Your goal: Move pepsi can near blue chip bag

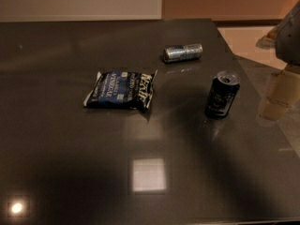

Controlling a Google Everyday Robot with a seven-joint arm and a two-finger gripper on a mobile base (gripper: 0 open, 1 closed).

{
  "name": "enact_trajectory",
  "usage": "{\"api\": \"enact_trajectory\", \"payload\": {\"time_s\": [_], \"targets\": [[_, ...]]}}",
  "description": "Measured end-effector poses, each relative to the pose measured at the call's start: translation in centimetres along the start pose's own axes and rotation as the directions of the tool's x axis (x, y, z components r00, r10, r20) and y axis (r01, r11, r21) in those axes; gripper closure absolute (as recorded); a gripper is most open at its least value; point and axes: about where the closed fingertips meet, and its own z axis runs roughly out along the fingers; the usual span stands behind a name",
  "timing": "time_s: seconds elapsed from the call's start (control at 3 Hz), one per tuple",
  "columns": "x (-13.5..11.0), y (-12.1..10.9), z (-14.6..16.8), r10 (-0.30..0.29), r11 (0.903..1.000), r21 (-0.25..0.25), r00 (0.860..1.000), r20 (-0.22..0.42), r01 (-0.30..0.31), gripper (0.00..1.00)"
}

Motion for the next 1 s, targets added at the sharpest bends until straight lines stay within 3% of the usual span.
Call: {"api": "enact_trajectory", "payload": {"time_s": [0.33, 1.0], "targets": [[0.0, 0.0, 0.0, 0.000, 1.0000, 0.000, 1.000, 0.000, 0.000, 0.00], [0.1, -4.9, 4.1, 0.047, 0.9974, -0.059, 0.994, 0.099, -0.042, 0.00]]}}
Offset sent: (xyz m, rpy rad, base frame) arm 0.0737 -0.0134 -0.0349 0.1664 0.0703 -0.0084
